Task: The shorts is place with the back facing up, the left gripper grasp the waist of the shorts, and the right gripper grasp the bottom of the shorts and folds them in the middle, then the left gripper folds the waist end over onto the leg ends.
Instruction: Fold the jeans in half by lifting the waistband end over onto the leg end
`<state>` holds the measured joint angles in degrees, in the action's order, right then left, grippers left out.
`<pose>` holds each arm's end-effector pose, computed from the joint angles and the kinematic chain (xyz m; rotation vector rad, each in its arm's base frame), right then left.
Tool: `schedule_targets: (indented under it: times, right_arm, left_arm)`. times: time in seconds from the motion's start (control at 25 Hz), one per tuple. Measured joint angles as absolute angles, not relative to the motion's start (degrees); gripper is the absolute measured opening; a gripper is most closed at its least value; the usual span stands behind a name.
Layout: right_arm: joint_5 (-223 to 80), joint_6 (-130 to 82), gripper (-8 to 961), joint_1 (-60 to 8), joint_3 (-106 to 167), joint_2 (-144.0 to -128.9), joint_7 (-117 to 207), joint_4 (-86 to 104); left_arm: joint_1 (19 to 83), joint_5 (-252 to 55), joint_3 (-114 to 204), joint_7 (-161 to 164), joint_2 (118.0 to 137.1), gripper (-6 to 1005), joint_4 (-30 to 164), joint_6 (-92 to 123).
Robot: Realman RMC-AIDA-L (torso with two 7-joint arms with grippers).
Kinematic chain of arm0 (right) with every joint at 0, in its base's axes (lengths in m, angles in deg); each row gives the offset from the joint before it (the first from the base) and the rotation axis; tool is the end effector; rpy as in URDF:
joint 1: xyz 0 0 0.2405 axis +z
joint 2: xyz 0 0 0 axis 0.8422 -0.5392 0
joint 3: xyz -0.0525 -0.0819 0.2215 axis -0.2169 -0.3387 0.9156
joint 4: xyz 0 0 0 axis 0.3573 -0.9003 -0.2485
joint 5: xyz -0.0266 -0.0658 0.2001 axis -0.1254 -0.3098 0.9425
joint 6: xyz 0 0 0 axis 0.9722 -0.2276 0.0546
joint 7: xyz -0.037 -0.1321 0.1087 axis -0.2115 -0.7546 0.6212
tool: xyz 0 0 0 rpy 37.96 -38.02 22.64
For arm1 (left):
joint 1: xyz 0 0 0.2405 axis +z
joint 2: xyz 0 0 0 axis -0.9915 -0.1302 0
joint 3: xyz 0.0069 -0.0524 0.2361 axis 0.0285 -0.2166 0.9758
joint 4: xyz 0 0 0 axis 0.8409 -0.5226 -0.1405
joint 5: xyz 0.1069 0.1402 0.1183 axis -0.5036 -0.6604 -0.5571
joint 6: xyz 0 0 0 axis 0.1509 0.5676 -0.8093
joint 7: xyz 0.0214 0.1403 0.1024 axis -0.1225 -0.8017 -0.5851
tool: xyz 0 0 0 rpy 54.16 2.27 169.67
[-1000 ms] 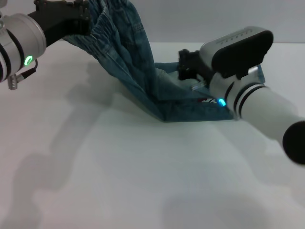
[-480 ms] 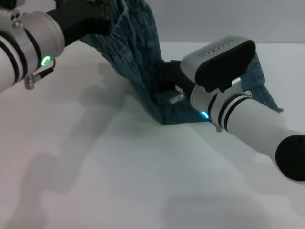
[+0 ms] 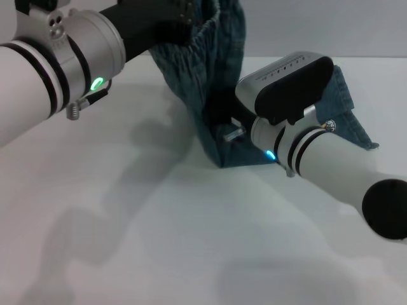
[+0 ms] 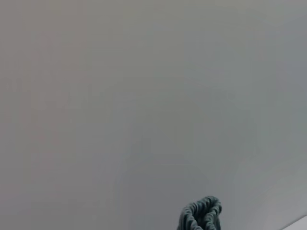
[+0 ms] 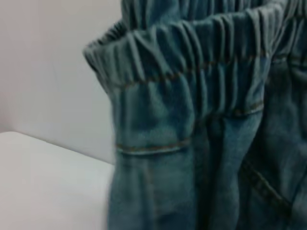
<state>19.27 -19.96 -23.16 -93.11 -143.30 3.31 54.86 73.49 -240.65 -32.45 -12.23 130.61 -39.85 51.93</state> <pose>0.1428 0.3947 -0.1453 -2.1724 0.6206 0.4594 -0.0670 0.3596 0.0085 -2.1098 -0.4733 -0.5437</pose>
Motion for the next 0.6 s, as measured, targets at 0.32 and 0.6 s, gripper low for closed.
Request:
schedule_targets:
  times: [0.32,0.6]
  right_arm:
    - [19.1,-17.3,-2,-20.4,-89.0,-143.00,3.3,50.2]
    - [18.0,-15.2,-2,-17.2,-82.8,-142.60,2.9,44.0]
  left_arm:
    - [75.7,-240.6,-31.8,-12.6,130.47,43,-43.8,52.3]
    - [76.5,-240.7,-32.2,-12.6,130.35,42,-44.4,52.6]
